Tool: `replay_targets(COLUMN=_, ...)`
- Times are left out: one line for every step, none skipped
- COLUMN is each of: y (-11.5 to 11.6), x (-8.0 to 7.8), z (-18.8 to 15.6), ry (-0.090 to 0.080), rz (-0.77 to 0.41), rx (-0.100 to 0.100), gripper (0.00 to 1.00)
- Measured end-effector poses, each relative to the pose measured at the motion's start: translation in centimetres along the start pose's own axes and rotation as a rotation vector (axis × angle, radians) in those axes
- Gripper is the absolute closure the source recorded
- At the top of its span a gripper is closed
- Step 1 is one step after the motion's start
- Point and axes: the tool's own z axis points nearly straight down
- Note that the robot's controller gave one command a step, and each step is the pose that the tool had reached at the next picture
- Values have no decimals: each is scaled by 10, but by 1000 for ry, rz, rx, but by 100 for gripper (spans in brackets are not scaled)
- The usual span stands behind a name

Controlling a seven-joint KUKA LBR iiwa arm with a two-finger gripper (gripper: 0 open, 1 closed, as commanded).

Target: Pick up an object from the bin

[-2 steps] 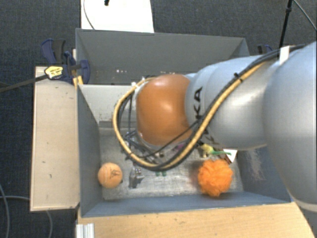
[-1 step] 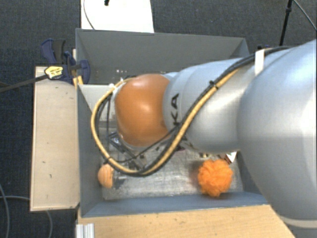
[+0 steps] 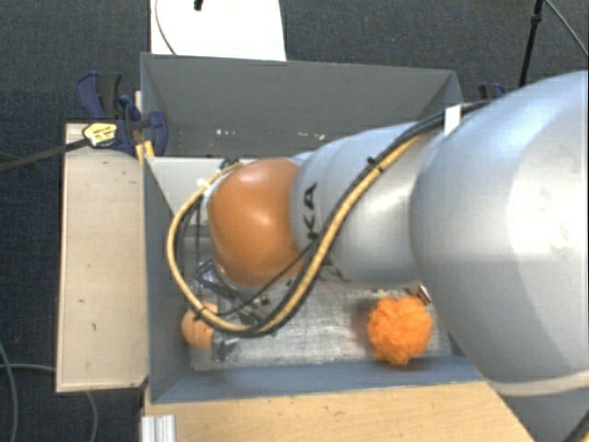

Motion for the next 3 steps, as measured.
replay_targets(y=3, x=7, z=46, ry=-5, rz=49, rx=-1, gripper=0)
replay_targets(y=-1, x=-4, z=46, ry=-2, rz=168, rx=-2, gripper=100)
replay_targets(y=-1, x=-4, z=46, ry=-2, rz=169, rx=-2, gripper=100)
